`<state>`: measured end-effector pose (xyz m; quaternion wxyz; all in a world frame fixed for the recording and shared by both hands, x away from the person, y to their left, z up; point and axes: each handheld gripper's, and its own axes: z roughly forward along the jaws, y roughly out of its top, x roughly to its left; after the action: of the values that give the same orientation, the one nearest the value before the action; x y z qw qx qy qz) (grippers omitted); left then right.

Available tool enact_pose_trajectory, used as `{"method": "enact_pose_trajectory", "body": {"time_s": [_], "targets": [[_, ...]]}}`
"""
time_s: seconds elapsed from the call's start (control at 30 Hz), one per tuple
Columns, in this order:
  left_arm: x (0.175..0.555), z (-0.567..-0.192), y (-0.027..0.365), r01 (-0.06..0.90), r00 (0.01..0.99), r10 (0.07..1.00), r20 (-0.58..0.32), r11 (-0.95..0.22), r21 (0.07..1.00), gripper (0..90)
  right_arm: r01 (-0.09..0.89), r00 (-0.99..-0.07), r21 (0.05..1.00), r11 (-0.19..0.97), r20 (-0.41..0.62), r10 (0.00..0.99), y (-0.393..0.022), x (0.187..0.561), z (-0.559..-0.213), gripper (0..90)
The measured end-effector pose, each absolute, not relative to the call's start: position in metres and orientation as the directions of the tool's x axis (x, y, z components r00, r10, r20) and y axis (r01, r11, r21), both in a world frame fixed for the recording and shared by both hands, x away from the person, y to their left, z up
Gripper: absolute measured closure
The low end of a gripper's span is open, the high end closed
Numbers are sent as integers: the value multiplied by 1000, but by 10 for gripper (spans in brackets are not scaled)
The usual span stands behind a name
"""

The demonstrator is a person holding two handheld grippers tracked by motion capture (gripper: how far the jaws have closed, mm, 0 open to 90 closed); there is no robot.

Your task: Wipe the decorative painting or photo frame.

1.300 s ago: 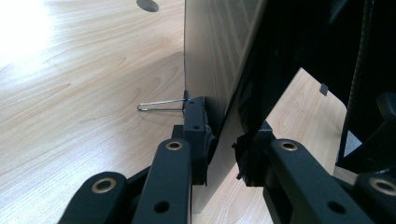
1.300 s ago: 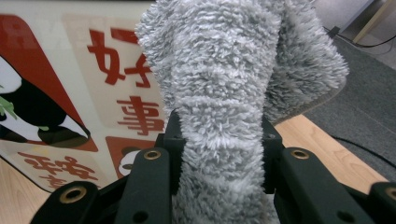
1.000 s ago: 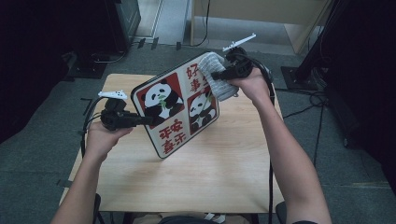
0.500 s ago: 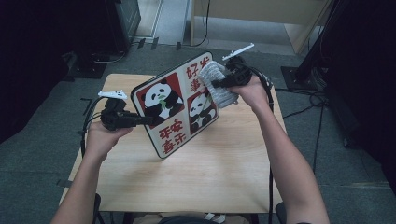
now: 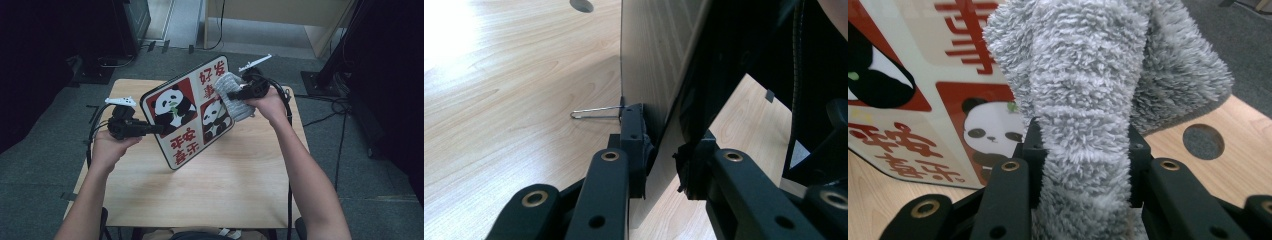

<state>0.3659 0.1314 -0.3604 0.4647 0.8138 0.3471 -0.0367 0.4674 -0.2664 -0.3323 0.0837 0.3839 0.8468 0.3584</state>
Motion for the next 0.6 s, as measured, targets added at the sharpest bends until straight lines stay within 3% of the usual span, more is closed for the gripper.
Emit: {"method": "enact_pose_trajectory", "body": {"time_s": [0.6], "targets": [[365, -360, 131, 598, 757, 531, -381, -328, 731, 768, 632, -675, 637, 442, 172, 717, -276, 460, -371, 667]]}}
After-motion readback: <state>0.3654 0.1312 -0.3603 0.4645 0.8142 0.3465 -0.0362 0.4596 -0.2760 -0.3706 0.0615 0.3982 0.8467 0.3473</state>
